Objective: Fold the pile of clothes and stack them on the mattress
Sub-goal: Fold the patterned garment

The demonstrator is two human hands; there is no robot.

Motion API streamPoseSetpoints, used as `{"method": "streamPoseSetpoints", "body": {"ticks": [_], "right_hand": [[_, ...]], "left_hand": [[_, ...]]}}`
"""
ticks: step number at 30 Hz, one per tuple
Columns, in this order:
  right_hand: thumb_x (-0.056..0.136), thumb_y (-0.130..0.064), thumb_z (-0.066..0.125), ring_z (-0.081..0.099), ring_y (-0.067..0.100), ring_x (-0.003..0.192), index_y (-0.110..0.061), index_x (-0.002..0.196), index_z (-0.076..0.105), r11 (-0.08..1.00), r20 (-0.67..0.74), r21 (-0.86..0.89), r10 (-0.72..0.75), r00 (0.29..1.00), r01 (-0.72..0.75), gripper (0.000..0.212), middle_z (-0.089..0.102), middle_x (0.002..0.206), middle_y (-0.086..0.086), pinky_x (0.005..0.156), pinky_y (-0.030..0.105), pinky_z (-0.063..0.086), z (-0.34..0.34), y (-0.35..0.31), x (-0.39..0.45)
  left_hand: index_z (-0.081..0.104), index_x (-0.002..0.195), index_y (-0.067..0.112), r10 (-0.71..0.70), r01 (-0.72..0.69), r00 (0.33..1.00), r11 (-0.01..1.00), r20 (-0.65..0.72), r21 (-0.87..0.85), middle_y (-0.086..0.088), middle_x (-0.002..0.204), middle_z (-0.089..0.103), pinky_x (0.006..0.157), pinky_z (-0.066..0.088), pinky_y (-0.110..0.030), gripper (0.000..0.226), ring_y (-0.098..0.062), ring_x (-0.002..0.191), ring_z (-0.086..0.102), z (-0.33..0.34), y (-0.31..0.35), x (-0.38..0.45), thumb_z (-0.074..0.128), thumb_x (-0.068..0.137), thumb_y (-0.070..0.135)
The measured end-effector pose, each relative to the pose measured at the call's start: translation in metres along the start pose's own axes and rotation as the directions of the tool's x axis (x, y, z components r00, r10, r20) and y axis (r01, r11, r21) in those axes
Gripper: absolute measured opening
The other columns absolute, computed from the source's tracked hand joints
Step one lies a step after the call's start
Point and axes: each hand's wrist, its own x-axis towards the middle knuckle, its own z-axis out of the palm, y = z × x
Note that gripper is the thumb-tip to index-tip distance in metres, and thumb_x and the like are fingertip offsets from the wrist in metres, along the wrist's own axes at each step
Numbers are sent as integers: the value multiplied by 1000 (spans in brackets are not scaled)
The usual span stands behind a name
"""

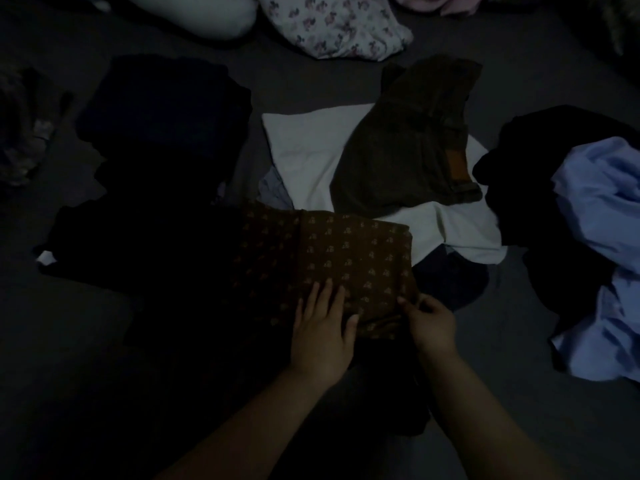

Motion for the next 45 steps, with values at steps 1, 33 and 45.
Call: {"method": "streamPoseSetpoints", "body": {"ticks": [1, 33, 45], "right_hand": [[89, -16, 63, 65, 24, 82, 4, 96, 66, 998, -23, 54, -18, 1000, 20, 21, 69, 95, 18, 77, 35, 52, -10, -4, -7], [75, -55, 70, 59, 21, 107, -14, 128, 47, 989, 134, -148, 28, 991, -8, 71, 57, 121, 1, 89, 37, 51, -18, 22, -17], [86, -23, 63, 67, 23, 92, -18, 100, 67, 982, 521, 143, 33, 853, -126, 15, 74, 88, 1, 82, 36, 53, 30, -32, -72]], "left_hand": [[10, 150, 27, 11, -11, 999, 1000, 46, 9, 6, 159, 0, 117, -7, -34, 85, -12, 145, -7, 0, 6, 0, -11, 79, 68], [38, 139, 9, -629, 705, 677, 406, 382, -581, -13, 138, 43, 96, 42, -33, 68, -30, 120, 48, 14, -3, -1, 60, 86, 47], [61, 117, 23, -534, 580, 772, 368, 345, -727, 0, 115, 63, 97, 47, -37, 53, -20, 105, 59, -48, -32, -51, 56, 81, 61]]}}
